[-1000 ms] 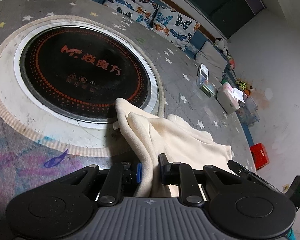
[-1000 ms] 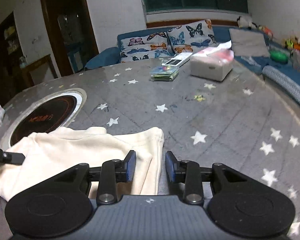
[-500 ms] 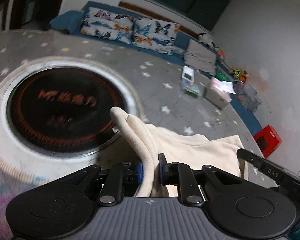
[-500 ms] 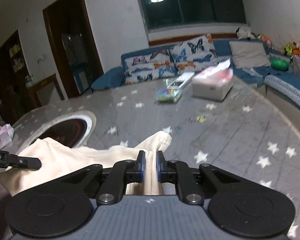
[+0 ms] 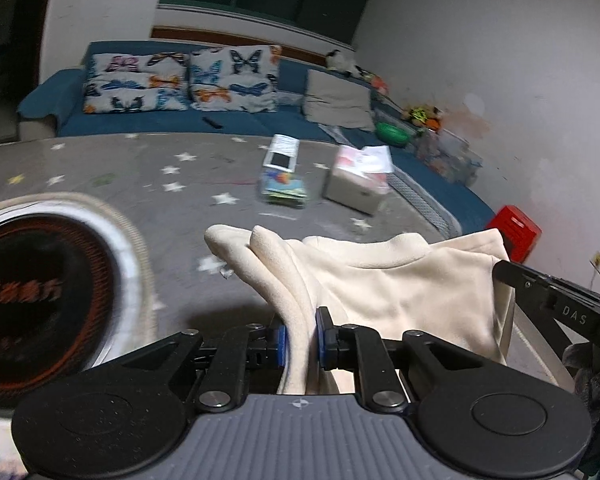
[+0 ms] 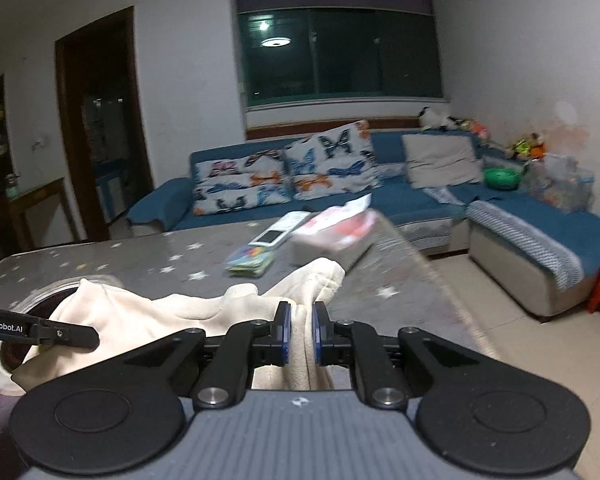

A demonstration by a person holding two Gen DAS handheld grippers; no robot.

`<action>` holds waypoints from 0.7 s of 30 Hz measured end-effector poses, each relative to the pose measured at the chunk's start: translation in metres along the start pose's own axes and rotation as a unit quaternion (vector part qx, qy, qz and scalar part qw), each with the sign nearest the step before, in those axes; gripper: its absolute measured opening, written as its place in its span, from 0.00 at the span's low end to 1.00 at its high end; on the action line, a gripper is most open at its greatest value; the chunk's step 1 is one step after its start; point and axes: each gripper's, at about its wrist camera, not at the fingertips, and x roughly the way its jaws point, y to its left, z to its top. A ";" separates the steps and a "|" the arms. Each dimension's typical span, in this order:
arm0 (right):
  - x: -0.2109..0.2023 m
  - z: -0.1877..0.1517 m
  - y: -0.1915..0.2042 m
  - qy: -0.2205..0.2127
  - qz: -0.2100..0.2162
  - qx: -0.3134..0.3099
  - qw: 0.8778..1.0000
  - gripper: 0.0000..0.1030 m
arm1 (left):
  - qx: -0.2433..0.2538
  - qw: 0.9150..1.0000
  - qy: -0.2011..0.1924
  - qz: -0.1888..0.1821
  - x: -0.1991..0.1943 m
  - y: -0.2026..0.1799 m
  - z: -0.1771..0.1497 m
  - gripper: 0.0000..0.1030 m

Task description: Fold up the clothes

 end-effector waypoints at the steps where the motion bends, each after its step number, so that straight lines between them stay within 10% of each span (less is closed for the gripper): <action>1: -0.001 0.001 -0.005 -0.002 -0.007 0.001 1.000 0.09 | 0.003 1.000 0.002 -0.003 0.005 -0.005 0.002 0.15; 21: 0.023 -0.017 -0.062 0.031 -0.067 0.034 0.997 0.09 | 0.067 0.997 0.044 0.008 0.069 -0.055 0.006 0.15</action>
